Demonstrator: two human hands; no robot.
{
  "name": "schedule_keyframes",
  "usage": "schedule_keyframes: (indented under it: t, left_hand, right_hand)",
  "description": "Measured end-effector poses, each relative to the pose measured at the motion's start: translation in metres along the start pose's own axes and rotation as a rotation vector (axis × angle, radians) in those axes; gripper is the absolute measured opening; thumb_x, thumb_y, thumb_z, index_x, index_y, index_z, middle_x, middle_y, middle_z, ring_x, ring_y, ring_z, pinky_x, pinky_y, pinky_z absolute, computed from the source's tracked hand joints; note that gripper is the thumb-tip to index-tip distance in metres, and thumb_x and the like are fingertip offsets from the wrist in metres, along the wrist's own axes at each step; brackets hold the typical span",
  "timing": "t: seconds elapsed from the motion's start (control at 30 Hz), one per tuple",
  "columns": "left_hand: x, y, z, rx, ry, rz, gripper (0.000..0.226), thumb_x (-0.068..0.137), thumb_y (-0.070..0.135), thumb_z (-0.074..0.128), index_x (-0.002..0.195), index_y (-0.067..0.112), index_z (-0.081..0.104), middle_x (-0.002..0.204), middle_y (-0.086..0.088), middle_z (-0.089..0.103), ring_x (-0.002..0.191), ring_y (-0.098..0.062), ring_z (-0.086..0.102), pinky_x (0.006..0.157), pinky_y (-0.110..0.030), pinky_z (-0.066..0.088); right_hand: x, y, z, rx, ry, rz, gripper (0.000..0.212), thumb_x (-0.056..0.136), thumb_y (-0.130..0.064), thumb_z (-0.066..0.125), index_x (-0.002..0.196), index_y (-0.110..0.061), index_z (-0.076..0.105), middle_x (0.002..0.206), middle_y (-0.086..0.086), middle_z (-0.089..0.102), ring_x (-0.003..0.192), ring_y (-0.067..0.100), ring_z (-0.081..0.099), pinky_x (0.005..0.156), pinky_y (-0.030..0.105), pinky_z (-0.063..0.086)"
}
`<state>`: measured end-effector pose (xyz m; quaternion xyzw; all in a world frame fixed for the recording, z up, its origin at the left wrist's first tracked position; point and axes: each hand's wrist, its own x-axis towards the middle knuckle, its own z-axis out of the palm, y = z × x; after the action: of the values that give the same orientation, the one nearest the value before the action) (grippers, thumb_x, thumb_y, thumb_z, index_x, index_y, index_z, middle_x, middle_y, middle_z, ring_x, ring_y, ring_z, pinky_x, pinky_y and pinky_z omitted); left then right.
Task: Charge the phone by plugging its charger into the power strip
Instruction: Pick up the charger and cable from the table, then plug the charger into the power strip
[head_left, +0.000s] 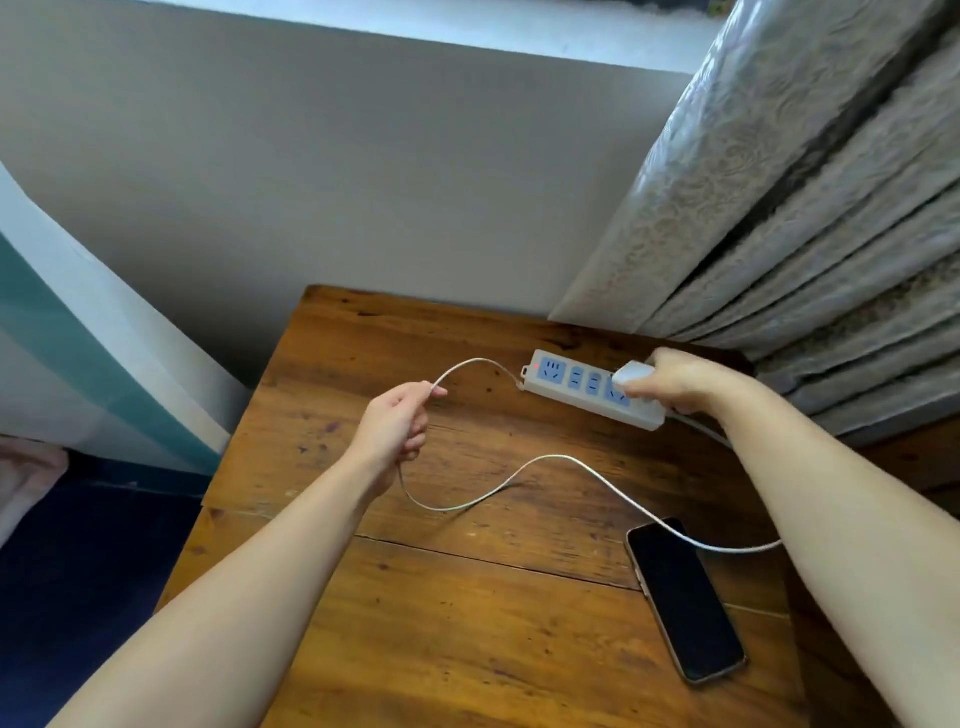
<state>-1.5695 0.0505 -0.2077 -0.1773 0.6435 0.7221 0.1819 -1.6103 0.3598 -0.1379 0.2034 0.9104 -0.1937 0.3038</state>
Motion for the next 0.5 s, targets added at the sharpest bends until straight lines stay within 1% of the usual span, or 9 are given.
schedule_keyframes:
  t: [0.03, 0.07, 0.1, 0.13, 0.2, 0.27, 0.4, 0.5]
  left_hand:
    - [-0.001, -0.004, 0.0, 0.019, -0.028, 0.023, 0.022, 0.095, 0.027, 0.049, 0.09, 0.017, 0.068, 0.043, 0.01, 0.03, 0.033, -0.005, 0.022, 0.036, -0.013, 0.016]
    - [-0.003, -0.007, -0.002, 0.033, -0.048, 0.037, 0.023, 0.096, 0.028, 0.049, 0.092, 0.016, 0.068, 0.043, 0.01, 0.031, 0.034, -0.005, 0.023, 0.036, -0.014, 0.017]
    - [-0.004, -0.009, -0.003, 0.04, -0.06, 0.041, 0.024, 0.096, 0.028, 0.048, 0.093, 0.016, 0.069, 0.044, 0.011, 0.032, 0.035, -0.005, 0.024, 0.035, -0.014, 0.018]
    - [-0.004, -0.012, -0.005, 0.044, -0.066, 0.036, 0.023, 0.096, 0.027, 0.048, 0.094, 0.015, 0.068, 0.045, 0.011, 0.035, 0.035, -0.004, 0.026, 0.035, -0.014, 0.019]
    - [-0.005, -0.017, -0.008, 0.056, -0.071, 0.023, 0.022, 0.096, 0.023, 0.048, 0.095, 0.014, 0.068, 0.048, 0.01, 0.042, 0.036, -0.004, 0.03, 0.034, -0.014, 0.021]
    - [-0.004, -0.02, -0.011, 0.066, -0.068, 0.01, 0.022, 0.096, 0.021, 0.048, 0.096, 0.013, 0.068, 0.053, 0.008, 0.047, 0.037, -0.004, 0.033, 0.034, -0.015, 0.023]
    - [-0.001, -0.022, -0.013, 0.054, -0.067, -0.002, 0.022, 0.096, 0.019, 0.047, 0.101, 0.013, 0.067, 0.058, 0.007, 0.053, 0.038, -0.004, 0.037, 0.032, -0.014, 0.023]
    - [0.001, -0.023, -0.011, -0.02, -0.066, -0.028, 0.02, 0.095, 0.015, 0.048, 0.104, 0.01, 0.066, 0.059, 0.006, 0.056, 0.04, -0.005, 0.04, 0.032, -0.014, 0.024]
  right_hand:
    - [0.007, -0.004, 0.0, -0.15, 0.012, -0.052, 0.06, 0.079, -0.035, 0.069, 0.126, -0.003, 0.049, 0.111, 0.014, 0.058, 0.086, 0.024, 0.057, 0.067, 0.035, 0.05]
    - [0.012, -0.008, 0.0, -0.25, 0.021, -0.102, 0.062, 0.077, -0.036, 0.072, 0.127, -0.006, 0.051, 0.117, 0.013, 0.059, 0.097, 0.026, 0.058, 0.079, 0.037, 0.051]
    - [0.016, -0.011, 0.001, -0.307, 0.027, -0.141, 0.062, 0.075, -0.036, 0.073, 0.127, -0.009, 0.053, 0.12, 0.012, 0.06, 0.103, 0.027, 0.057, 0.086, 0.038, 0.05]
    - [0.021, -0.013, 0.002, -0.338, 0.035, -0.165, 0.061, 0.074, -0.037, 0.074, 0.126, -0.012, 0.054, 0.119, 0.01, 0.061, 0.103, 0.026, 0.058, 0.088, 0.038, 0.05]
    - [0.026, -0.015, 0.002, -0.397, 0.06, -0.181, 0.058, 0.073, -0.04, 0.074, 0.121, -0.013, 0.056, 0.113, 0.008, 0.063, 0.097, 0.024, 0.059, 0.08, 0.036, 0.051]
    - [0.033, -0.016, 0.002, -0.453, 0.049, -0.188, 0.056, 0.072, -0.042, 0.073, 0.116, -0.012, 0.056, 0.107, 0.007, 0.062, 0.092, 0.024, 0.058, 0.073, 0.033, 0.049]
    - [0.042, -0.023, -0.003, -0.461, -0.003, -0.2, 0.054, 0.073, -0.039, 0.075, 0.116, -0.012, 0.057, 0.103, 0.005, 0.061, 0.09, 0.022, 0.058, 0.073, 0.033, 0.048]
    - [0.045, -0.028, -0.005, -0.5, -0.032, -0.205, 0.049, 0.074, -0.039, 0.074, 0.112, -0.012, 0.061, 0.097, 0.003, 0.062, 0.087, 0.021, 0.059, 0.071, 0.031, 0.047]
